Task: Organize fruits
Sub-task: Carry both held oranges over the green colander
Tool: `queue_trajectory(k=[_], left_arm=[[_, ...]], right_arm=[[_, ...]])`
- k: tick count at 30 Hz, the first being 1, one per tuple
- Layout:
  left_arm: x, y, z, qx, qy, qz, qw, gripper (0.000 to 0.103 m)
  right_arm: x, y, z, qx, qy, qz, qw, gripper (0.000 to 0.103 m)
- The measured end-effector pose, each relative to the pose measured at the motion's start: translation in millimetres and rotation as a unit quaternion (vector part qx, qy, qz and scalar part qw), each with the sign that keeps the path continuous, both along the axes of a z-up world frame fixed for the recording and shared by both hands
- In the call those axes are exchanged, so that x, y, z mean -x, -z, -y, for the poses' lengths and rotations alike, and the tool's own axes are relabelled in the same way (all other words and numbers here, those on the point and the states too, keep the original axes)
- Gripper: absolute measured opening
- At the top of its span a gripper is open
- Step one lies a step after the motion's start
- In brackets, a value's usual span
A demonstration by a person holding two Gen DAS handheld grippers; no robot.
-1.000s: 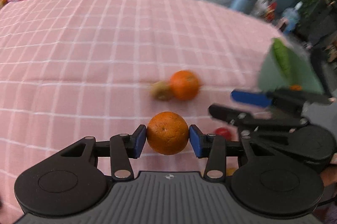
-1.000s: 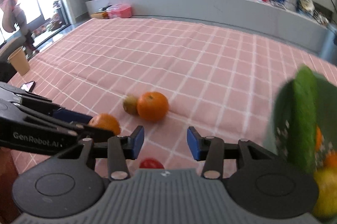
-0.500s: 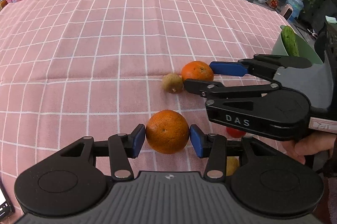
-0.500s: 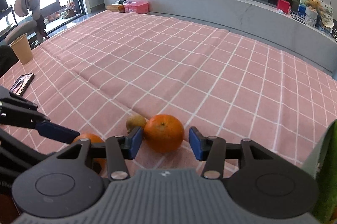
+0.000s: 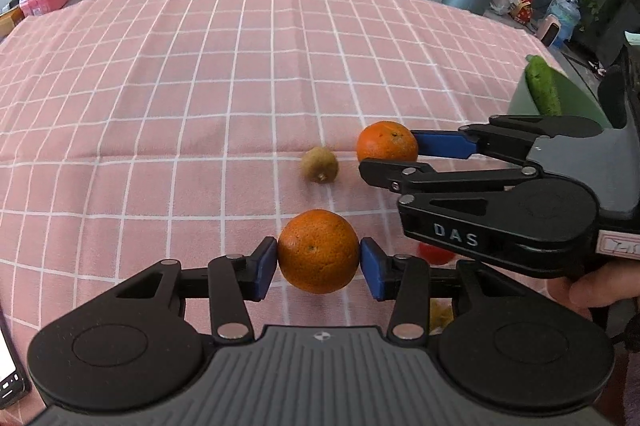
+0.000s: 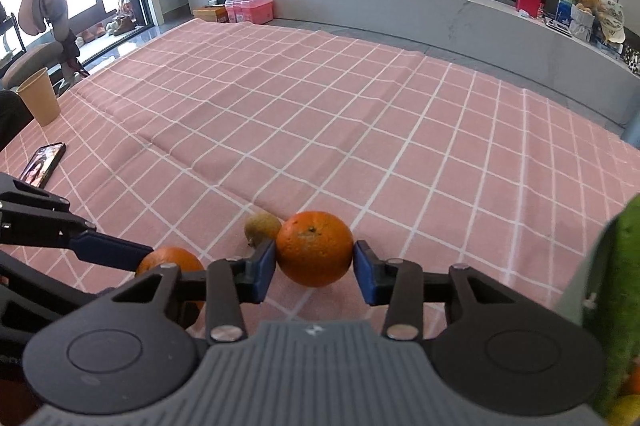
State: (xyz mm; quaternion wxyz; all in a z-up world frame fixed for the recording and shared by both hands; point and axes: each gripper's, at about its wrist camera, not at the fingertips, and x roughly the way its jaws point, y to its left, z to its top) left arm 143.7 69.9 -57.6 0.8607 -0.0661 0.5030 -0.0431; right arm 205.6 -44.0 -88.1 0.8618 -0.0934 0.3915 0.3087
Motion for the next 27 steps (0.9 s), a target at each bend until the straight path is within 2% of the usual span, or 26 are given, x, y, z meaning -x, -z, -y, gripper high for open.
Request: queue_trajectory(k=[12, 20, 27], left_arm=[[7.4, -38.6, 26.2, 0.014, 0.009, 0.039, 0.9991, 0.051], [-5.1, -59.3, 73.9, 0.025, 0.068, 0.054, 0.9959, 0.051], [-21.9, -70.4, 125.4, 0.032, 0.127, 0.065, 0.9893, 0.051]], right_arm=[[37.4, -46.1, 47.1, 0.038, -0.009, 0.002, 0.999, 0.038], [56.5, -75.2, 93.5, 0.076, -0.019, 0.003, 0.997, 0.038], [56.7, -91.8, 138.5, 0.117, -0.001, 0.018, 0.993, 0.038]])
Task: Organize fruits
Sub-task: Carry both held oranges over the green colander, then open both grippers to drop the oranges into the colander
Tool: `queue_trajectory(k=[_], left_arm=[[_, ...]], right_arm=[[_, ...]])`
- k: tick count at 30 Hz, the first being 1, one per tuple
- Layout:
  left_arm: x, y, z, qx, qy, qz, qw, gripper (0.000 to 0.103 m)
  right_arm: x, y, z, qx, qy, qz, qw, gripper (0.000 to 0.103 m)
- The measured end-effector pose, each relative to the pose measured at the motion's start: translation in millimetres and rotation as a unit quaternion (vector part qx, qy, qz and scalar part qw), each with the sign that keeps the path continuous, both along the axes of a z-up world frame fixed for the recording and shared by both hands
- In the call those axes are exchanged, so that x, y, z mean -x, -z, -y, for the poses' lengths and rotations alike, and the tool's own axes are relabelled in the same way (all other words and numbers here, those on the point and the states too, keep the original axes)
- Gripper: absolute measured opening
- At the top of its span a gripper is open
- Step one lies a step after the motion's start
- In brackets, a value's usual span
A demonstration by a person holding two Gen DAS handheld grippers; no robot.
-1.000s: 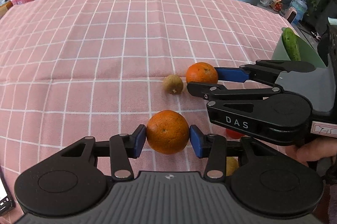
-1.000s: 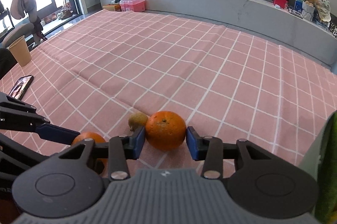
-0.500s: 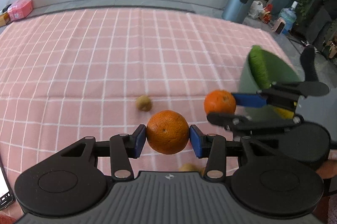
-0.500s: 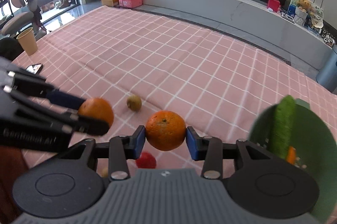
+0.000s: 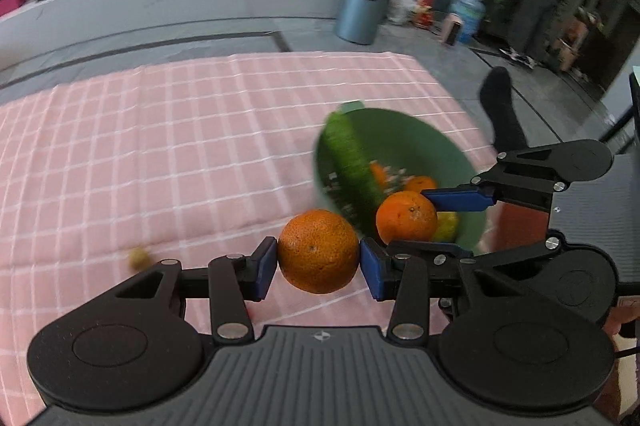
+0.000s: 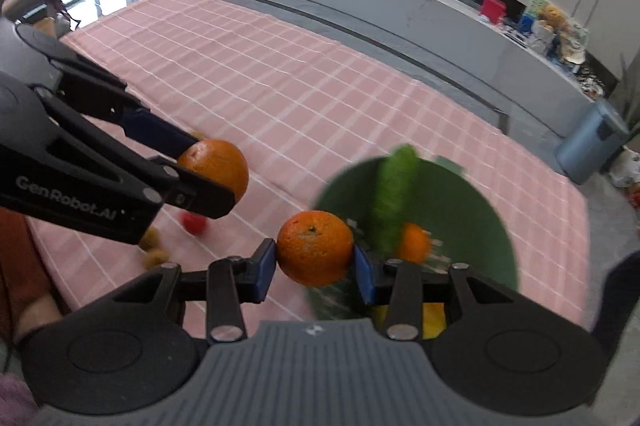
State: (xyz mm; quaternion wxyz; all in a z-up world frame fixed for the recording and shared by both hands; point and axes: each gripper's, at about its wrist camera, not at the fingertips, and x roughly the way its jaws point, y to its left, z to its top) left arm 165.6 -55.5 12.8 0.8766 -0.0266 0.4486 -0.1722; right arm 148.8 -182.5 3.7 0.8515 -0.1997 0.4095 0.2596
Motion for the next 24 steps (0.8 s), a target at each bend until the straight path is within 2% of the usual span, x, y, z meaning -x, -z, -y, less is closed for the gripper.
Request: queue_trajectory(k=[5, 12, 17, 24], left_arm=[[-14.8, 2.4, 33.3, -0.007, 0.033, -0.001, 0.9994, 0.051], [-33.5, 18.3, 69.0, -0.020, 0.068, -0.022, 0.9973, 0.051], [-43.5, 34.3, 83.0, -0.038, 0.085, -0.038, 0.9949, 0.051], [-53.3, 45.4, 86.6, -0.040, 0.095, -0.050, 0.9935, 0.051]], right_arm=[[-7.4, 0.2, 30.0, 0.012, 0.023, -0.007, 1.000, 0.038], [-23.3, 16.4, 57.3, 0.022, 0.055, -0.030, 0.998, 0.038], [-32.2, 29.8, 61.4, 0.030, 0.058, -0.051, 0.997, 0.039], [-36.3, 28.7, 56.4, 0.034, 0.039, -0.046, 0.998, 0.039]])
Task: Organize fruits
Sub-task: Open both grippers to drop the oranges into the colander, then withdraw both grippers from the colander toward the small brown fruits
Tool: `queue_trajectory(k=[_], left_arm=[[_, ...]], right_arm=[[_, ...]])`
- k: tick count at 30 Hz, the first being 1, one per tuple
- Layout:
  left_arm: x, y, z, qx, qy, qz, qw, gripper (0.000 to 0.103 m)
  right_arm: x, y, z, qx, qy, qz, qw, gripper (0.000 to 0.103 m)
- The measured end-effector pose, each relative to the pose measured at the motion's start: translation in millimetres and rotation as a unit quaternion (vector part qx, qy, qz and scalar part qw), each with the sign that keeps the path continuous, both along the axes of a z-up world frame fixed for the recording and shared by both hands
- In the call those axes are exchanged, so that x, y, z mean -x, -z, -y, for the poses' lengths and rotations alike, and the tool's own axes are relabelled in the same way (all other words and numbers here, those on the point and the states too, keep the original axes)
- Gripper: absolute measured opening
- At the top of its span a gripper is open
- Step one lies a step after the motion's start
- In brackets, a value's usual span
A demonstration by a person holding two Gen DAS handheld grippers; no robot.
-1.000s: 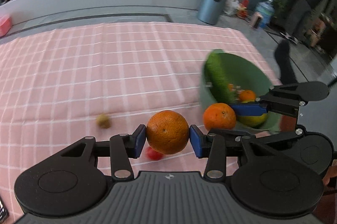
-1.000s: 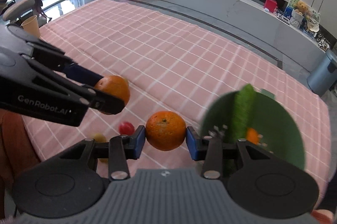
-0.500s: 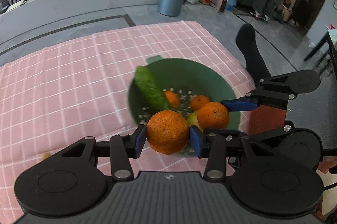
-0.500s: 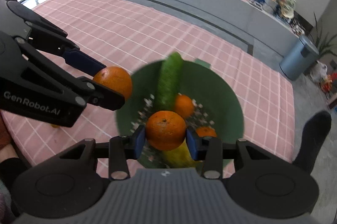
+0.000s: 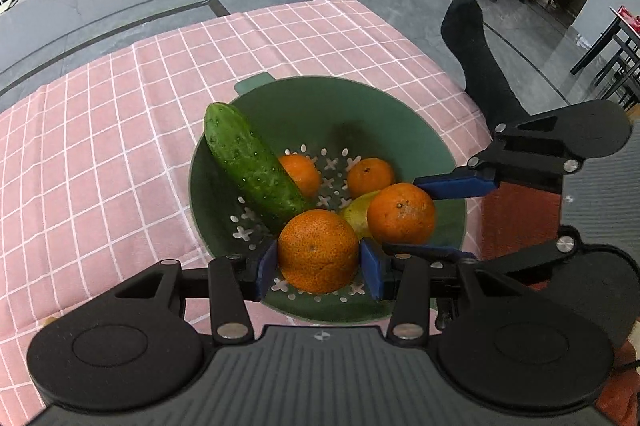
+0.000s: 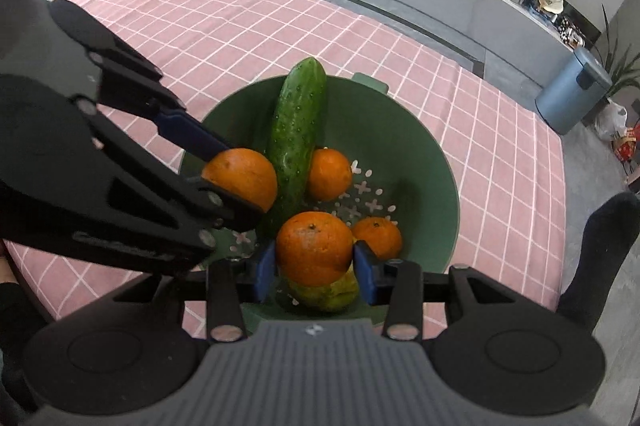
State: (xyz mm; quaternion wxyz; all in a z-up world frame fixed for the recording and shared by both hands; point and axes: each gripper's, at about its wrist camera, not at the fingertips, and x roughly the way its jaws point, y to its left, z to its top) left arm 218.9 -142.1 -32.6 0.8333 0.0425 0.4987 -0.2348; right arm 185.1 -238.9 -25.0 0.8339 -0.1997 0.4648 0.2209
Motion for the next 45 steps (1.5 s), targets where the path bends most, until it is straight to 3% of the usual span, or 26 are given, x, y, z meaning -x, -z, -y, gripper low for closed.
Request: queue_trajectory(k=[14, 16, 22, 26, 31, 40, 45], left_arm=[[-10.5, 10.8, -9.9, 0.009, -0.014, -0.021, 0.9996, 0.051], [-10.7, 10.4, -9.9, 0.009, -0.015, -0.020, 0.9997, 0.056], [-7.5, -7.6, -21.7, 0.041, -0.026, 0.005, 0.9988, 0.065], [-0.4, -22.8, -32.5, 0.033, -0.032, 0.034, 0.9984, 0.065], [7.1, -28.7, -57.5, 0.003, -0.077, 0.051, 0.9957, 0.066], [13.3, -7.4, -115.8, -0.016, -0.179, 0.018, 0.9835, 0.066], [19.6, -0.4, -135.9, -0.013, -0.202, 0.002, 0.9793, 0.066]], right_arm=[[-2.1, -3.0, -4.9, 0.016, -0.013, 0.004, 1.000, 0.039], [-2.3, -4.8, -4.7, 0.018, -0.011, 0.008, 1.000, 0.039], [-10.2, -8.1, -3.3, 0.026, 0.002, 0.020, 0.999, 0.039], [-22.2, -5.0, -3.0, 0.035, 0.015, 0.028, 0.999, 0.039], [-42.4, 2.2, -3.9, 0.054, 0.031, 0.034, 0.997, 0.039], [-57.5, 21.7, -7.5, 0.057, 0.046, 0.015, 0.997, 0.039], [-56.1, 27.7, -9.4, 0.060, 0.046, 0.007, 0.997, 0.039]])
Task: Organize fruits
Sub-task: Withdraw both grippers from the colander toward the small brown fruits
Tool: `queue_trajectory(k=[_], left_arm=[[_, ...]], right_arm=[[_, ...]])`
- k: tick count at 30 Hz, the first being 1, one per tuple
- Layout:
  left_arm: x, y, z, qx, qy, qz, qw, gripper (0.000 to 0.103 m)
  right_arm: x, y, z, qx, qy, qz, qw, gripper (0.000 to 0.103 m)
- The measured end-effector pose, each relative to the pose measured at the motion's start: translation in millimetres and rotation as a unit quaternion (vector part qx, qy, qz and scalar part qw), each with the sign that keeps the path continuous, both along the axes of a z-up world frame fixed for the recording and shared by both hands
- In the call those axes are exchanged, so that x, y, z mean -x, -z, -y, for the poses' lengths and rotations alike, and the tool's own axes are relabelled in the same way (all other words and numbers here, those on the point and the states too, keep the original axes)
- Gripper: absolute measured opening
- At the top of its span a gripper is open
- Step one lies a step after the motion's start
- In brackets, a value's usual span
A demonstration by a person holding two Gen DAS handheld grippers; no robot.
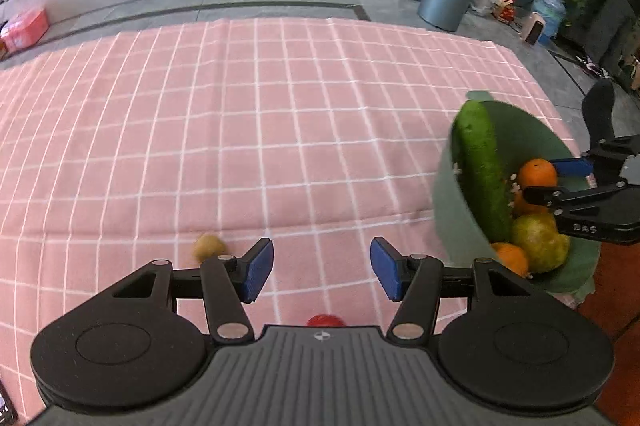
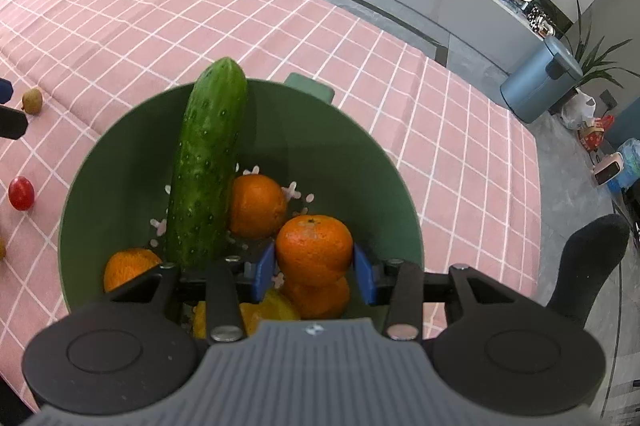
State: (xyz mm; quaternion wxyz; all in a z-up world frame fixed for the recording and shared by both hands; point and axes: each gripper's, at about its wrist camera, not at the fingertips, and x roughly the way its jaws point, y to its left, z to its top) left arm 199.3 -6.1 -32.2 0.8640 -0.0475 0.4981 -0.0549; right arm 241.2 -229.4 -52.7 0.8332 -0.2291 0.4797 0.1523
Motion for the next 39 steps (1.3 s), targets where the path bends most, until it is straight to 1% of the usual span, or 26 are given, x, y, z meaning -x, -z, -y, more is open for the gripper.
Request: queue_trajectory(k=[3, 7, 9, 10, 12, 14, 16, 18, 22, 26, 28, 31, 34, 37, 38, 39], left_arm=[[5.7, -0.8, -8.7, 0.000, -0.006, 0.001, 1.0000, 0.066], [15.4, -5.9, -17.0, 0.013, 0.004, 0.015, 0.9998, 0.066], [22.0, -10.2, -20.6, 0.013, 0.010, 0.024, 0.9996, 0.066], [24.7, -12.5, -21.4, 0.013, 0.013, 0.027, 0.9995, 0.066], [31.2, -15.0, -24.6, 0.016, 0.019, 0.031, 0.9992, 0.066], [38.9, -16.5, -28.9, 0.029, 0.028, 0.035, 0.9986, 0.066], [46.5, -17.0, -31.9, 0.040, 0.035, 0.039, 0.9978, 0.066], [54.3, -17.4, -34.6, 0.039, 0.038, 0.045, 0.9975, 0.066], [70.6, -18.4, -39.7, 0.043, 0.040, 0.056, 0.9967, 0.066], [86.8, -17.8, -46.2, 0.052, 0.036, 0.065, 0.9959, 0.066], [93.0, -15.6, -49.4, 0.054, 0.036, 0.066, 0.9957, 0.066], [101.7, -7.9, -51.1, 0.058, 0.040, 0.062, 0.9955, 0.066], [108.6, 0.5, -50.6, 0.057, 0.045, 0.056, 0.9958, 0.066], [113.6, 8.1, -46.6, 0.052, 0.057, 0.055, 0.9955, 0.064], [115.5, 10.2, -45.0, 0.048, 0.061, 0.057, 0.9954, 0.063], [117.1, 13.1, -43.7, 0.042, 0.063, 0.058, 0.9954, 0.061]], right_arm=[[1.9, -3.6, -0.9, 0.001, 0.002, 0.006, 1.000, 0.040], [7.3, -15.6, -3.4, 0.005, 0.005, 0.024, 1.000, 0.041], [14.8, -25.8, -7.0, 0.001, 0.005, 0.042, 0.999, 0.047], [20.0, -31.3, -8.4, -0.006, 0.006, 0.052, 0.999, 0.048], [32.7, -42.1, -13.6, -0.028, 0.009, 0.070, 0.997, 0.048], [47.2, -50.8, -18.9, -0.061, 0.013, 0.082, 0.995, 0.048], [59.9, -56.8, -25.8, -0.094, 0.016, 0.087, 0.992, 0.048], [74.5, -59.4, -36.0, -0.126, 0.019, 0.092, 0.988, 0.048], [98.1, -55.9, -58.5, -0.172, 0.021, 0.092, 0.981, 0.048], [119.8, -44.4, -79.3, -0.209, 0.035, 0.084, 0.974, 0.048], [132.6, -34.8, -88.8, -0.211, 0.042, 0.087, 0.973, 0.048], [146.1, -19.5, -101.6, -0.201, 0.044, 0.082, 0.975, 0.048], [153.9, -3.8, -107.9, -0.205, 0.046, 0.058, 0.976, 0.045], [158.1, 6.7, -110.4, -0.200, 0.043, 0.044, 0.978, 0.042], [158.6, 8.6, -110.1, -0.202, 0.042, 0.040, 0.978, 0.039], [159.8, 10.7, -110.3, -0.205, 0.040, 0.035, 0.977, 0.038]])
